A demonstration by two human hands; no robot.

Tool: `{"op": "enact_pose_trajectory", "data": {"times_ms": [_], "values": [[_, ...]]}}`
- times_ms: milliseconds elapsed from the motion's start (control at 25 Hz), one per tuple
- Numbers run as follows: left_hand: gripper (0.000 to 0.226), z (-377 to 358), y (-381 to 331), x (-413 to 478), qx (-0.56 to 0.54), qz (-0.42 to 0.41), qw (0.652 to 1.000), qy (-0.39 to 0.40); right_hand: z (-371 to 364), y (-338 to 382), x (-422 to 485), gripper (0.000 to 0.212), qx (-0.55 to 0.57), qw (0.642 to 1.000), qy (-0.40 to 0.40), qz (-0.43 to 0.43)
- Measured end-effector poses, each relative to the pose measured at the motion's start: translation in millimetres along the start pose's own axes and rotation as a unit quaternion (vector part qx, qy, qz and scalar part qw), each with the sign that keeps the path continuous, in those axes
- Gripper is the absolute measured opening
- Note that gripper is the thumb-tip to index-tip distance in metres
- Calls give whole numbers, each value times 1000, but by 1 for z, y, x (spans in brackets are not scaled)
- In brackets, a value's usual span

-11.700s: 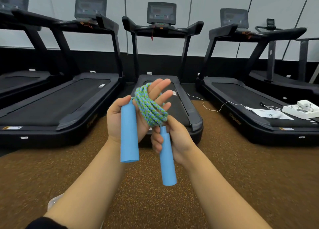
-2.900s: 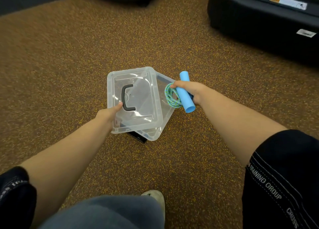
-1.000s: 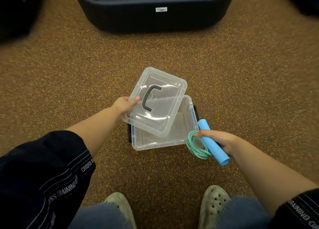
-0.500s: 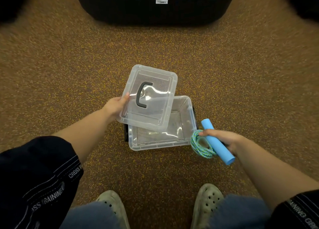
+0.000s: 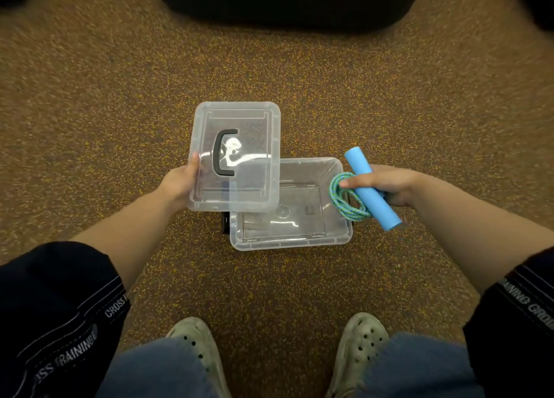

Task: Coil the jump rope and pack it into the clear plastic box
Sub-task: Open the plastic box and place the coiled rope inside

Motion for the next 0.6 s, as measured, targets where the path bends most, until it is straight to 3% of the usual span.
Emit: {"op": "enact_pose_trajectory", "data": {"times_ms": [200,280,400,480,600], "values": [[62,32,29,2,-15,31,998,-49,-56,32,28,43,-157,977,115,89],[60,44,48,9,-35,52,997,-49,-82,45,41,48,-325,926,130,143],[82,63,77,23,-53,68,995,-59,-117,52,60,50,-511,830,133,179],[98,77,107,42,-59,80,992,-82,-139,44,73,50,-557,798,150,174],[100,91,128,51,-93,97,984,-114,-165,26,94,53,-579,780,168,168]]}}
Point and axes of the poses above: each hand's wrist, its own x-axis towards the middle knuckle, its own z-axis out of the back of the hand, y = z × x, the point moved 6 cm from there along x, towards the middle knuckle, and after that the axes turned 7 degrees about -y, right-handed, at the moved point
